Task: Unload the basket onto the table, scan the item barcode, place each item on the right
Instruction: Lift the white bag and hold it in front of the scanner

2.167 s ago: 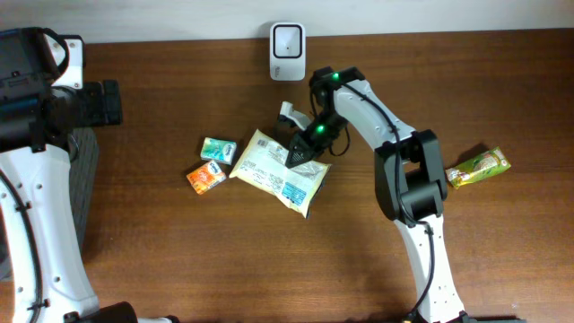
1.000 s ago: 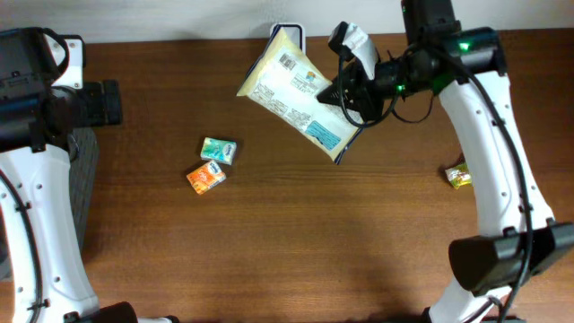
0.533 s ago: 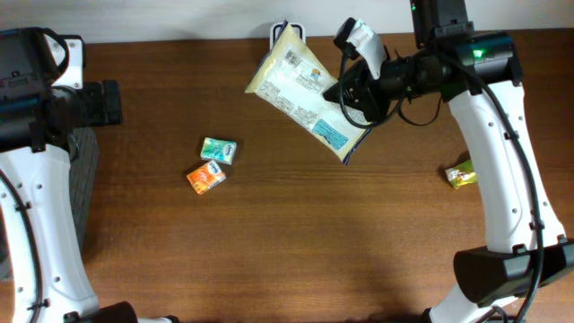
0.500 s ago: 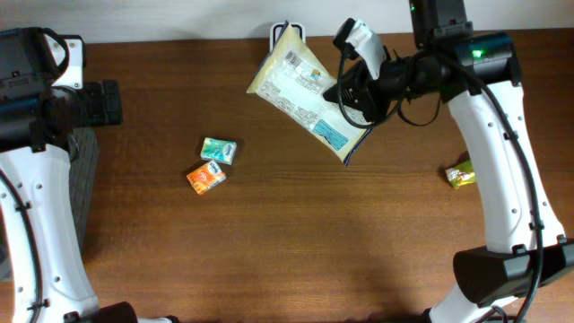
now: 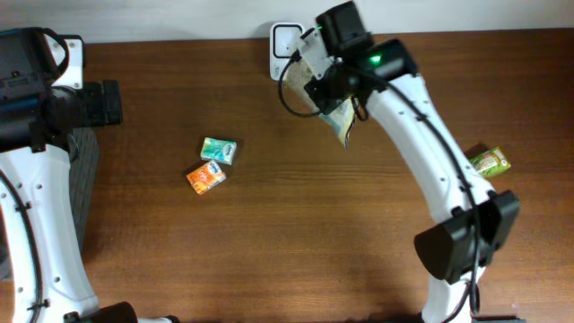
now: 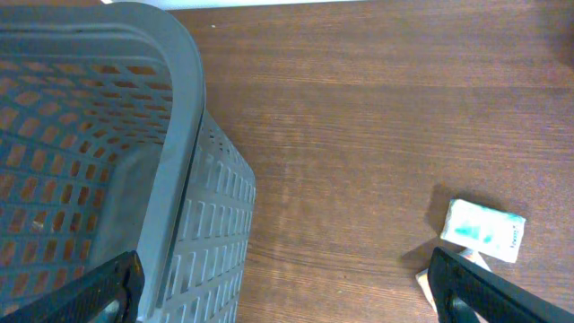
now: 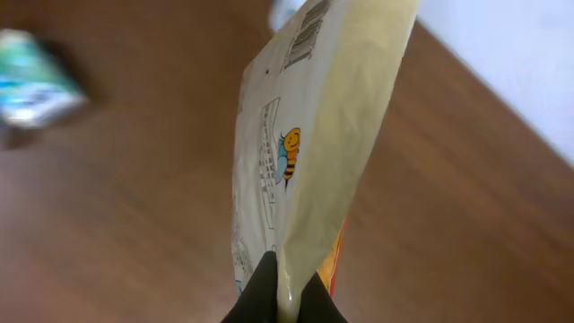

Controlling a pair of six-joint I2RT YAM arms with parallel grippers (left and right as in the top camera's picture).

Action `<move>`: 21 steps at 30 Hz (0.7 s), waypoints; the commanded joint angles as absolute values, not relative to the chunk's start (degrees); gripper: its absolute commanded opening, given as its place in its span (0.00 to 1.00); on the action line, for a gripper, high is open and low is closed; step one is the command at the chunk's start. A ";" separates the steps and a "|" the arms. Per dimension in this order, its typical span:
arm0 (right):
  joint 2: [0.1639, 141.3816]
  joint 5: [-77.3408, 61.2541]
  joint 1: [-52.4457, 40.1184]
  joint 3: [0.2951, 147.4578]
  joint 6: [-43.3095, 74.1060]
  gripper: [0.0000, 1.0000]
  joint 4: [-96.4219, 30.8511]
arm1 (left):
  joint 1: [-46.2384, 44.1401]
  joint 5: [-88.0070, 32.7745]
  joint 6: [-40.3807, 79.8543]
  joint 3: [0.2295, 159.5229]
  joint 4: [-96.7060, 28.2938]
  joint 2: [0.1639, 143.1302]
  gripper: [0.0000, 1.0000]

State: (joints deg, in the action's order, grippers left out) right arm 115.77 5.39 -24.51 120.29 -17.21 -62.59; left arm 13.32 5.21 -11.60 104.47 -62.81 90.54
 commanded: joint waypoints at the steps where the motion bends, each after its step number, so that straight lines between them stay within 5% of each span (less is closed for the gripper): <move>1: 115.46 16.53 -25.12 120.90 -20.80 0.04 -59.55 | 13.67 5.63 -12.51 104.36 -62.67 90.52 0.99; 21: 133.82 59.92 -31.53 120.90 -77.69 0.04 -9.74 | 13.67 5.63 -12.51 104.36 -62.67 90.52 0.99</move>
